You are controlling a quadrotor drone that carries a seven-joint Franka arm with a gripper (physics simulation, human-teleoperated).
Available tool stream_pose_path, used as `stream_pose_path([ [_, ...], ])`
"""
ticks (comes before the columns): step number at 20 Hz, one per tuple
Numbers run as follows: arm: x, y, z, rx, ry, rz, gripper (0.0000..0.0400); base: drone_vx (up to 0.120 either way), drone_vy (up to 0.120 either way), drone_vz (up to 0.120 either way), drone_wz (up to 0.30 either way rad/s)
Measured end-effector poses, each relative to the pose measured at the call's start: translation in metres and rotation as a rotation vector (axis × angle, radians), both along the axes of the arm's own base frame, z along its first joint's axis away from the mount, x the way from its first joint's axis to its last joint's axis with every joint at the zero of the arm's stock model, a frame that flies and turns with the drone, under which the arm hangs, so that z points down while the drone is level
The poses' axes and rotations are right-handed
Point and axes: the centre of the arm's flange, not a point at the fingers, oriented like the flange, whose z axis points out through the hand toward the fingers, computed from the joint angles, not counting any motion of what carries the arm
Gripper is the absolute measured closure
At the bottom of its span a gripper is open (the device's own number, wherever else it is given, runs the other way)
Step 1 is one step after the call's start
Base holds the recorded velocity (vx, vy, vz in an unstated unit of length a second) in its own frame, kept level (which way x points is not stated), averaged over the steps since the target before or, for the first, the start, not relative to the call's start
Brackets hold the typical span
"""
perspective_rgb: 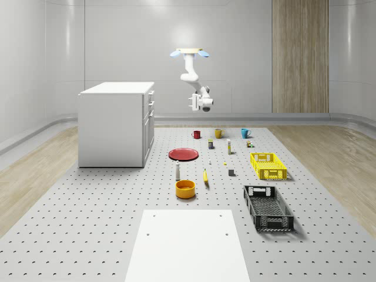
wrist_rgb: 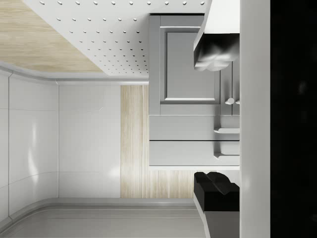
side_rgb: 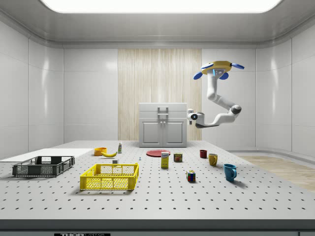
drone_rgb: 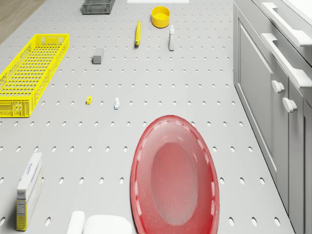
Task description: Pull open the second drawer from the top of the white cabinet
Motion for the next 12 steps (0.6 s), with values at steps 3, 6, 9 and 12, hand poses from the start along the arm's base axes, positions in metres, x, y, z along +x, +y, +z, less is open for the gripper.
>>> stream_pose_path([
  [3, 0.0, 0.0, 0.0, 0.0, 0.0, 0.0, 0.01, 0.12, -0.12, 0.0, 0.0],
  [6, 0.0, 0.0, 0.0, 0.0, 0.0, 0.0, 0.01, 0.12, -0.12, 0.0, 0.0],
  [9, 0.0, 0.0, 0.0, 0.0, 0.0, 0.0, 0.01, 0.12, 0.0, 0.0, 0.0],
  [12, 0.0, 0.0, 0.0, 0.0, 0.0, 0.0, 0.01, 0.12, 0.0, 0.0, 0.0],
])
